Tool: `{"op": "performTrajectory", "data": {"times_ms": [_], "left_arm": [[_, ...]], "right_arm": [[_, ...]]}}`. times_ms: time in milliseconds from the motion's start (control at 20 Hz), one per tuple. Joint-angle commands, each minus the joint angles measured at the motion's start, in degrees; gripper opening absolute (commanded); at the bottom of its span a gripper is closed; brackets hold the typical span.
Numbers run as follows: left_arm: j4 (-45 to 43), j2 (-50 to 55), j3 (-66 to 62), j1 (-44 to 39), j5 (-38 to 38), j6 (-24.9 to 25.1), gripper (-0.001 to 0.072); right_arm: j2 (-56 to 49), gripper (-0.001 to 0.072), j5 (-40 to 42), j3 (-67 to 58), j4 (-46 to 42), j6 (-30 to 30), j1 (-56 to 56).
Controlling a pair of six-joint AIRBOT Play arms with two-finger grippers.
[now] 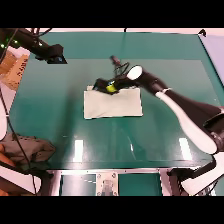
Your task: Fold the shirts.
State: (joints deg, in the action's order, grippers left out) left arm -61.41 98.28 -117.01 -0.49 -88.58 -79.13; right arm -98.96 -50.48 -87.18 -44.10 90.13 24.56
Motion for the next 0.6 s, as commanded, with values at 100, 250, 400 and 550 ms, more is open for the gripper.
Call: {"op": "performTrajectory", "data": {"times_ms": [100,250,400,550], "left_arm": [[-2.4,-0.1,0.0,0.2,0.2,0.5,0.0028],[-3.2,-0.1,0.1,0.2,0.2,0.5,0.0028],[-4.7,0.0,0.1,0.2,0.2,-1.0,0.0028],[-5.4,-0.1,0.1,0.2,0.3,-1.5,0.0027]], "right_arm": [[5.0,0.0491,-17.7,-0.1,-9.0,0.3,-20.4],[5.0,0.0492,-21.9,3.3,-11.9,-1.0,-28.8],[4.9,0.0491,-17.3,11.7,-11.3,-3.3,-29.8],[2.5,0.0492,-11.3,18.4,-4.3,-7.0,-27.3]]}}
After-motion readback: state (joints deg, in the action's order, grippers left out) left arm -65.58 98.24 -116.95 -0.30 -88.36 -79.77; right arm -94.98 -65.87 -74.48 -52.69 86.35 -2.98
